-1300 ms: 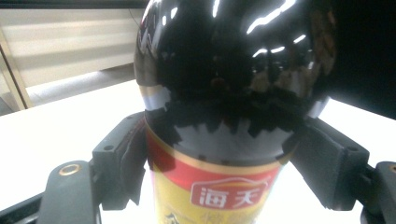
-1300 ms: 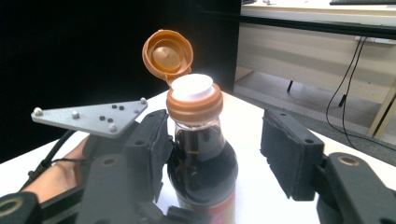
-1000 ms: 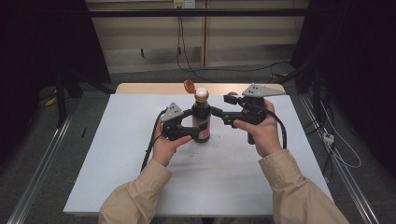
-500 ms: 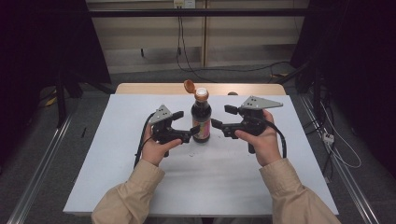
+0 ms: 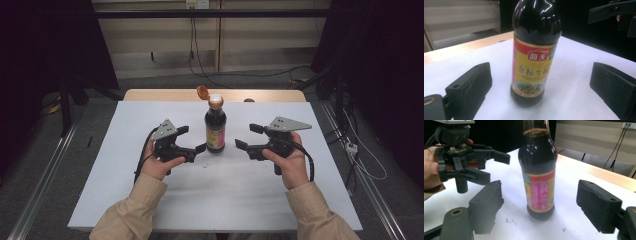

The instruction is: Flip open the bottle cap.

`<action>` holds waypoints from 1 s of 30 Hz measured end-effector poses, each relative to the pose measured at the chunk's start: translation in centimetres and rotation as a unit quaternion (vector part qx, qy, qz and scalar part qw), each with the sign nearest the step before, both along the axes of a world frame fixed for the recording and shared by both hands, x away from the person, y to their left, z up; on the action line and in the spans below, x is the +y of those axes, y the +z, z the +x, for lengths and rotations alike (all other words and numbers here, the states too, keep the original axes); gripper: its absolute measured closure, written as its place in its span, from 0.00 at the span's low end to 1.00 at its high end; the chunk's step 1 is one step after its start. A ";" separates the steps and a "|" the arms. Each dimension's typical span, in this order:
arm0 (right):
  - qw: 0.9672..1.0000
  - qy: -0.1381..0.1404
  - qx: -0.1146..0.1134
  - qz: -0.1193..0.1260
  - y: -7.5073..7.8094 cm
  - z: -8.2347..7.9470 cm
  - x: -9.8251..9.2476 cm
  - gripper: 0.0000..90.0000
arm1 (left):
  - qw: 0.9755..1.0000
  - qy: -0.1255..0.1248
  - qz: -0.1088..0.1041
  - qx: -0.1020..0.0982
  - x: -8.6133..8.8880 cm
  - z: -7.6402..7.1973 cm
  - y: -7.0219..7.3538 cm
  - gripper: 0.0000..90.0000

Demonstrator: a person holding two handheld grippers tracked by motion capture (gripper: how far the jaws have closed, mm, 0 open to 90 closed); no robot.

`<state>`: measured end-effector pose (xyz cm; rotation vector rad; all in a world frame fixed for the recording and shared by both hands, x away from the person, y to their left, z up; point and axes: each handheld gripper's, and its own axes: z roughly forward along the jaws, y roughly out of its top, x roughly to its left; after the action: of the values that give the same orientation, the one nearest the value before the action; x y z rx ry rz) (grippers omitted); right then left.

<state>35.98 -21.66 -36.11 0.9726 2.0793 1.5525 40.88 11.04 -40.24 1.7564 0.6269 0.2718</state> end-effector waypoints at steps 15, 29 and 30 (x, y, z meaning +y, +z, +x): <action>1.000 -0.007 0.008 -0.010 -2.4 -1.7 -1.8 0.22 | 1.000 0.002 0.016 0.005 2.8 -1.5 -0.6 0.05; 1.000 -0.011 0.015 -0.013 -4.2 -3.2 -3.2 0.23 | 1.000 0.009 0.022 0.010 5.0 -2.4 -1.1 0.05; 1.000 -0.012 0.015 -0.013 -4.3 -3.3 -3.3 0.23 | 1.000 0.010 0.021 0.011 5.2 -2.5 -1.1 0.05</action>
<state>32.63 -24.92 -40.39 1.0140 2.0952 1.5046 38.38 16.24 -41.34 1.7967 0.6588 0.2823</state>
